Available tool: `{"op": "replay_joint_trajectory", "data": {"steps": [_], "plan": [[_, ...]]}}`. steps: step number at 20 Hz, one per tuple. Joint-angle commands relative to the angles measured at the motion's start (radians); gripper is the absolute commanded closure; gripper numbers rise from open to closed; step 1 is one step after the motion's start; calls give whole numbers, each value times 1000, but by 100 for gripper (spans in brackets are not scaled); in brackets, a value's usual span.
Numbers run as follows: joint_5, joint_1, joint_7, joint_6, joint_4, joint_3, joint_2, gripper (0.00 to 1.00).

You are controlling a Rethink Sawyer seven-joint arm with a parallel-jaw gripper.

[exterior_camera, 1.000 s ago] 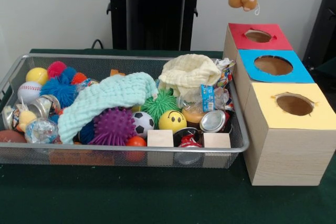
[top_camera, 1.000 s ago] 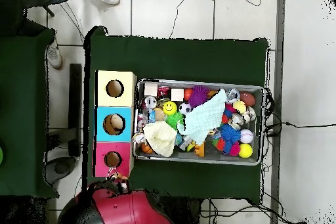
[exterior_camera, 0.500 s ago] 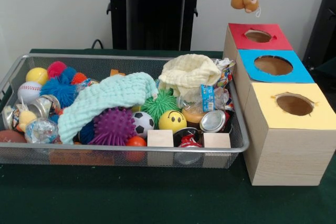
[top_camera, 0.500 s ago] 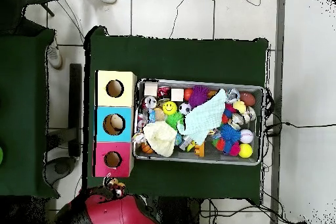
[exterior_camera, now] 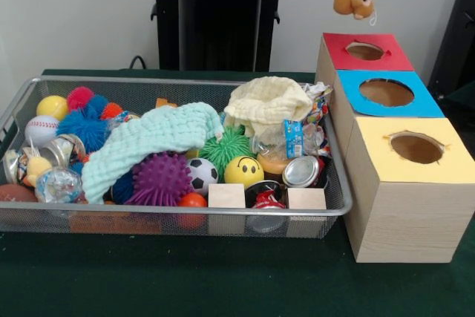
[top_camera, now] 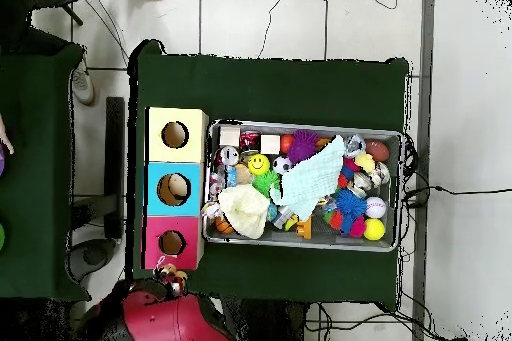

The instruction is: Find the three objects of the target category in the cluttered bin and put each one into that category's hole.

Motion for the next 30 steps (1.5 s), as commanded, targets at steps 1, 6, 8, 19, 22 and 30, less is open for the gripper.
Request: {"op": "replay_joint_trajectory", "data": {"steps": [1, 6, 8, 19, 22, 30], "plan": [[60, 3, 236, -67, -136, -27, 115, 100], [76, -7, 224, -146, -134, -19, 166, 100], [80, -11, 218, -161, -135, -19, 180, 100], [111, 0, 202, -193, -126, -32, 200, 100], [114, 2, 196, -194, -129, -35, 203, 100], [124, 3, 192, -202, -128, -36, 208, 100]]}}
